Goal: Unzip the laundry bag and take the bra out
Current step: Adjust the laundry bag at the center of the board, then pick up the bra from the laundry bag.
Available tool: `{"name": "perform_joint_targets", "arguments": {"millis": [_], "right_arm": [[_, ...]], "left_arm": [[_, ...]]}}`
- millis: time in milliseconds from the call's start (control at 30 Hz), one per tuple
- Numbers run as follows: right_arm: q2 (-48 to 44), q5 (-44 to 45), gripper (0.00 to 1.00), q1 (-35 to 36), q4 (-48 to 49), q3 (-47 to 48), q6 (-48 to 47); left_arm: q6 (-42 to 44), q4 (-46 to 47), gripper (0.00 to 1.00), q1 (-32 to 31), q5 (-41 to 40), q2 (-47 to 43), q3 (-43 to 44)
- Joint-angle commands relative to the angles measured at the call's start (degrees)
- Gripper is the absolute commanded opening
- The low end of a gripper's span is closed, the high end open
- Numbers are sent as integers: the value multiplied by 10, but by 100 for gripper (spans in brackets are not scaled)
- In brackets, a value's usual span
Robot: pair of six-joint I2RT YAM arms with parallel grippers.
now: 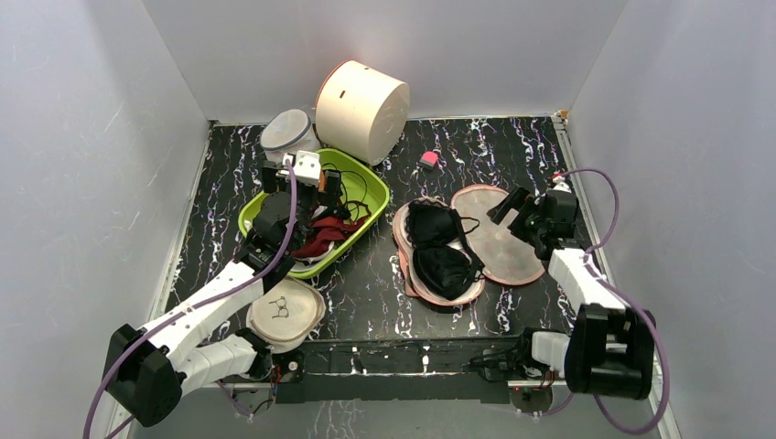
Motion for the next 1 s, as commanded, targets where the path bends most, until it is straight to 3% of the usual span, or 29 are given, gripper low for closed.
{"name": "perform_joint_targets", "arguments": {"millis": [0,233,367,533,733,833,967], "right_arm": [[-72,-3,98,49,-39,24,-35],[-155,83,98,231,-101,48,-22],[-171,51,98,279,-108,58,-15],[-173,25,98,299,-171,83,-42],[-229,45,98,323,-171,67,-60],[-262,112,98,323,-163,52,-61],[-296,205,98,323,-136,27,-59]], "left_arm": [[-33,-12,98,3,25,13,27],[-43,-7,98,2,50,14,17],[-49,4,98,-5,101,19,12],[-102,-33,98,-63,126,47,44],[-311,-159,96,-71,303,73,81],[-418,-150,94,-96,327,66,47],[-561,-110,91,-154,291,80,-8]]}}
